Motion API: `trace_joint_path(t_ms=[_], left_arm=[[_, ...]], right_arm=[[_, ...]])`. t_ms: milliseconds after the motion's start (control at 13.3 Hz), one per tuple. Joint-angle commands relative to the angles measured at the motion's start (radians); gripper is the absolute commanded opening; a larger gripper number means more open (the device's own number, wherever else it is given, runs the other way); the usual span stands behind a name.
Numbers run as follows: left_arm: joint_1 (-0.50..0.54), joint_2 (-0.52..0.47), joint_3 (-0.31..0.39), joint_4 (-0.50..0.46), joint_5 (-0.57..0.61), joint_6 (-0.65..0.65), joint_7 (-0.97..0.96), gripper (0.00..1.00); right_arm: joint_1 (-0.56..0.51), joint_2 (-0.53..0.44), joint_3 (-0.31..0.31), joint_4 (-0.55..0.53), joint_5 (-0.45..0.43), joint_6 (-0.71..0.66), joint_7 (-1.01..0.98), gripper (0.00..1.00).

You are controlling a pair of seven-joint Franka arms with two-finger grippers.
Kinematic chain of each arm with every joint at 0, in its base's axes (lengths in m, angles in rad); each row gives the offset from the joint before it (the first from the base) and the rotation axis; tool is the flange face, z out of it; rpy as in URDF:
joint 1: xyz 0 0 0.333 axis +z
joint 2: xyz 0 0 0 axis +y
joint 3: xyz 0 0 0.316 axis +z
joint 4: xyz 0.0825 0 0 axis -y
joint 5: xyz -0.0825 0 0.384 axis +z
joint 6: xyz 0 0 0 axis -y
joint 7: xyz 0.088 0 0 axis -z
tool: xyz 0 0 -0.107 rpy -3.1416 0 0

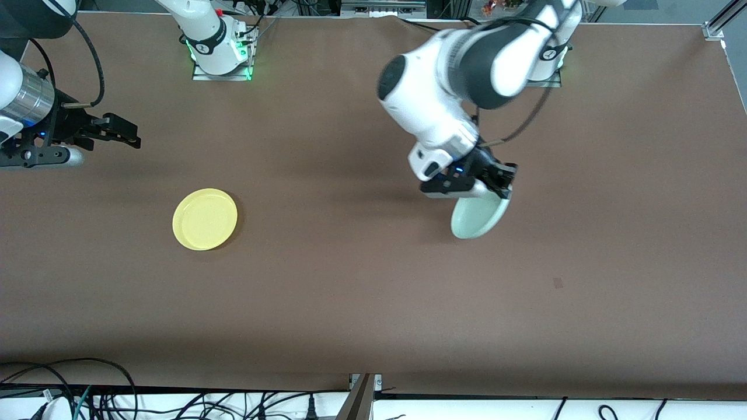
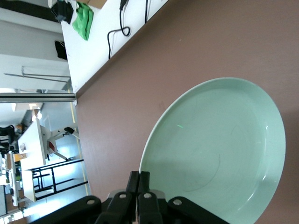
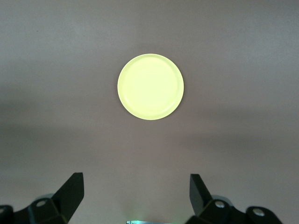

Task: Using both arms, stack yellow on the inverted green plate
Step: 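Lift the green plate with the left gripper and carry it toward the table middle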

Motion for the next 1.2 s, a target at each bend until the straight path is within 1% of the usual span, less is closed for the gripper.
trace_joint_path(t_ms=[0,75,225,300,451,526,676,751,901,1126], left_arm=[[-0.121,0.097,0.023,0.027,0.107,-0.032,-0.152,0.00],[-0.164,0.135,0.023,0.029,0.153,-0.050,-0.204,0.00],[-0.241,0.215,0.034,0.074,0.250,-0.105,-0.250,0.00],[-0.279,0.258,0.052,0.108,0.299,-0.145,-0.251,0.00],[-0.371,0.318,0.117,0.128,0.393,-0.171,-0.252,0.00],[-0.424,0.347,0.166,0.142,0.410,-0.171,-0.254,0.00],[-0.536,0.431,0.261,0.223,0.410,-0.170,-0.251,0.00],[-0.581,0.469,0.288,0.263,0.410,-0.162,-0.251,0.00],[-0.623,0.546,0.295,0.343,0.412,-0.162,-0.249,0.00],[-0.646,0.562,0.296,0.357,0.453,-0.159,-0.249,0.00]], right_arm=[[0.001,-0.001,-0.002,0.005,0.004,-0.011,0.013,1.00],[0.001,0.000,-0.002,0.005,0.004,-0.011,0.013,1.00],[0.001,-0.001,-0.004,0.005,0.004,-0.011,0.013,1.00],[0.001,0.000,-0.002,0.005,0.004,-0.011,0.013,1.00],[0.001,0.000,-0.002,0.005,0.004,-0.011,0.013,1.00],[0.001,0.000,-0.004,0.005,0.004,-0.011,0.013,1.00],[0.001,0.000,-0.002,0.005,0.004,-0.011,0.013,1.00],[0.001,0.000,-0.004,0.005,0.004,-0.011,0.013,1.00],[0.001,0.000,-0.002,0.005,0.004,-0.011,0.013,1.00],[0.001,0.000,-0.004,0.005,0.004,-0.011,0.013,1.00]])
